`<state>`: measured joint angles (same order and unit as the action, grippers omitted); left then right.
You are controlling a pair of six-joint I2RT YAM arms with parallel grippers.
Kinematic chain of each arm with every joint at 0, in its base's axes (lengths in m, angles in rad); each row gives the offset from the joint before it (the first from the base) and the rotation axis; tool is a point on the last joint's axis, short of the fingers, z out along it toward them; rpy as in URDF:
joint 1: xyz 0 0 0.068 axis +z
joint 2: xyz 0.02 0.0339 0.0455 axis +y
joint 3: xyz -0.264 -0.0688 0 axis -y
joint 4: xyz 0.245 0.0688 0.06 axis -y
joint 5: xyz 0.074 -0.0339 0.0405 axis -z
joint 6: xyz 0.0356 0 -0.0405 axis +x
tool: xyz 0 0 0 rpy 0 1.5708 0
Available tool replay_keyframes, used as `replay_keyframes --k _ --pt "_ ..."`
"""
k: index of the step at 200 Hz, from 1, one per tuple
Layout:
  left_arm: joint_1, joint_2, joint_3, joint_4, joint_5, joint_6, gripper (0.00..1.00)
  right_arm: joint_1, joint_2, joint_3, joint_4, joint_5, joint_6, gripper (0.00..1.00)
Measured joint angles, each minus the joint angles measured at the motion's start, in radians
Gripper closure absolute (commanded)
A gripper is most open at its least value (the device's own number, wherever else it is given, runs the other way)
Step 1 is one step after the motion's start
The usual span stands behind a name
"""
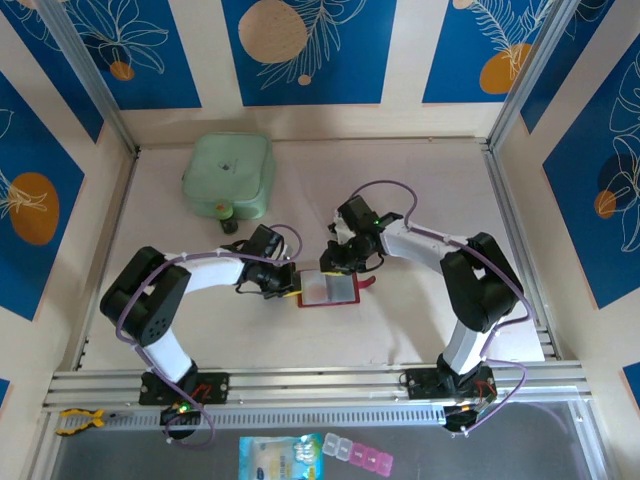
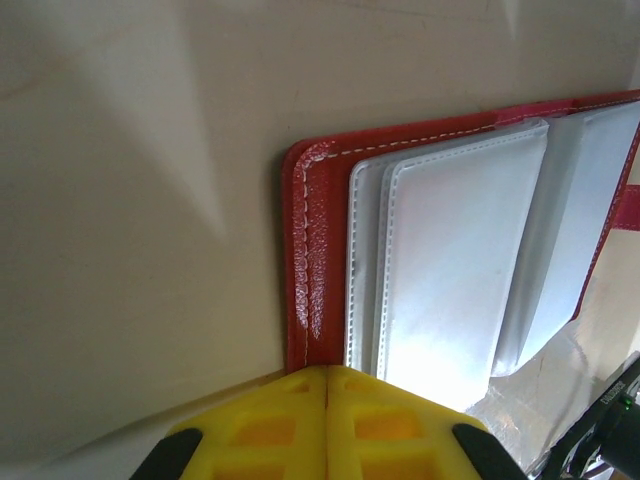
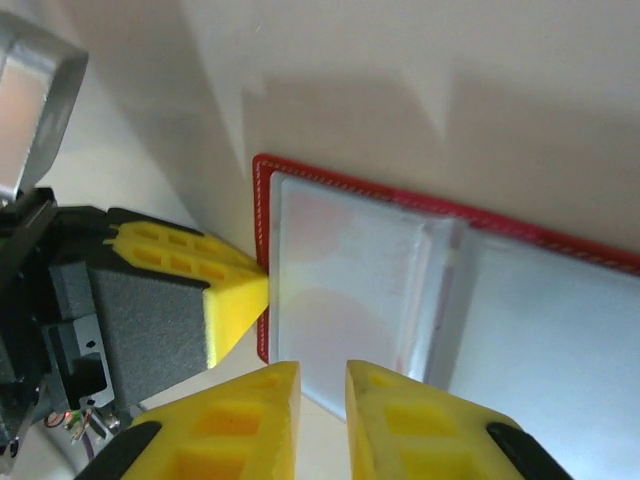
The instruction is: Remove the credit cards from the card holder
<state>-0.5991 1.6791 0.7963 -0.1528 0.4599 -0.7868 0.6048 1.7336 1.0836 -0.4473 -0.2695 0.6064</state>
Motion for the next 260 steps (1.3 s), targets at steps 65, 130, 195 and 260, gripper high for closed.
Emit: replay_keyframes --k 65,130,195,260 --pt "-0.002 0.000 -0.002 0.001 -0.008 0.000 0.92 0.043 0.026 -0.027 0.091 -0.049 0.085 0.72" --pt "-0.002 0.000 -0.003 0.002 -0.008 0.000 0.92 0.064 0.092 -0.026 0.095 -0.048 0.104 0.71" --pt "-0.002 0.000 -0.003 0.001 -0.009 0.001 0.92 0.069 0.107 -0.012 0.060 -0.016 0.105 0.70" --pt "-0.002 0.000 -0.003 0.001 -0.009 0.001 0.92 0.054 0.106 -0.006 0.029 0.002 0.074 0.72"
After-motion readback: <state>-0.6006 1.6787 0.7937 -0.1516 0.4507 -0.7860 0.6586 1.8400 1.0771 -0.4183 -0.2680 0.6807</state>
